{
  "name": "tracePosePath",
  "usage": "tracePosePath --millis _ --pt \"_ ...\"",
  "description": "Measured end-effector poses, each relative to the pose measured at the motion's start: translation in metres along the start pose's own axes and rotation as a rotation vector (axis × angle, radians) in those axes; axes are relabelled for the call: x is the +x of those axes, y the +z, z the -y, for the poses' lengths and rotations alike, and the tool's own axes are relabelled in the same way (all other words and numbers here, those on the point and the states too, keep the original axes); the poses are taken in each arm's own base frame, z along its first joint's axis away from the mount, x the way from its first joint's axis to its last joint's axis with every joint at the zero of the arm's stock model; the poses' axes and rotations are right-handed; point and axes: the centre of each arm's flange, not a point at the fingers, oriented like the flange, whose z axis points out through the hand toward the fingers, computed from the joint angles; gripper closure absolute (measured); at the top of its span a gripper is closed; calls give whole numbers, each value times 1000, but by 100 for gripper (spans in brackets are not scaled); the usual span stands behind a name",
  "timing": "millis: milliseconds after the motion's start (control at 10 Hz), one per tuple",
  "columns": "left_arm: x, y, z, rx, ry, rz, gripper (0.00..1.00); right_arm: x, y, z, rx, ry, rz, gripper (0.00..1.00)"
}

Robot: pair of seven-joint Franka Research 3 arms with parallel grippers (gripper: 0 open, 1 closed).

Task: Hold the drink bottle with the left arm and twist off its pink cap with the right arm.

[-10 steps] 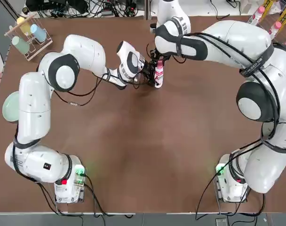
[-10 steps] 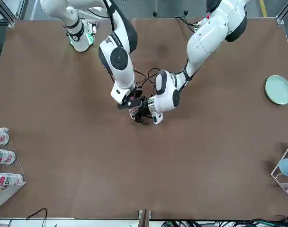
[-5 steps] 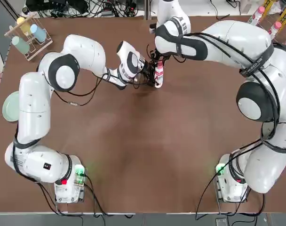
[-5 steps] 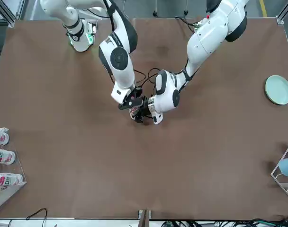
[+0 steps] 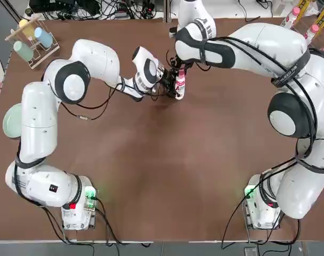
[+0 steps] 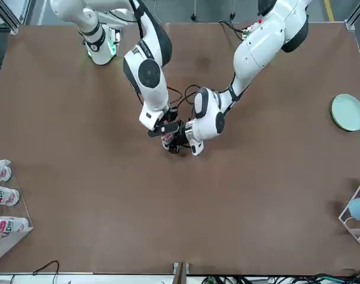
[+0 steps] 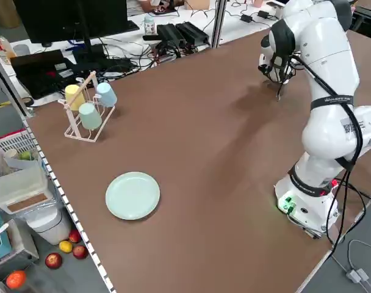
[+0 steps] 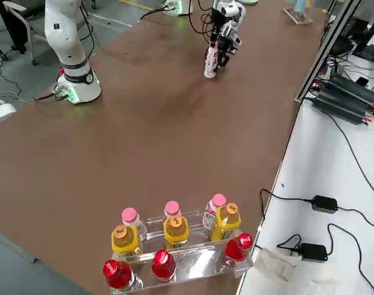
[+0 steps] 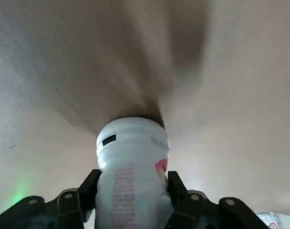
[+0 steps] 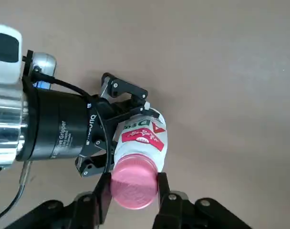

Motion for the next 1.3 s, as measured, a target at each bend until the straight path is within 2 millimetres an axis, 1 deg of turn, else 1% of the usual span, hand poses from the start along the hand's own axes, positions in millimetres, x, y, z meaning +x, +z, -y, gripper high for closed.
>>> tracePosePath --millis 300,800,1100,1300 --pt "0 0 0 0 0 0 37 0 0 0 -1 -38 2 57" --pt "0 0 0 0 0 0 37 0 0 0 -9 -225 -1 57" --pt "0 1 -3 -6 -7 4 37 -3 -1 6 -67 -308 -26 57" --pt "0 2 -5 -8 -8 7 37 -2 -1 6 -75 -343 -30 57"
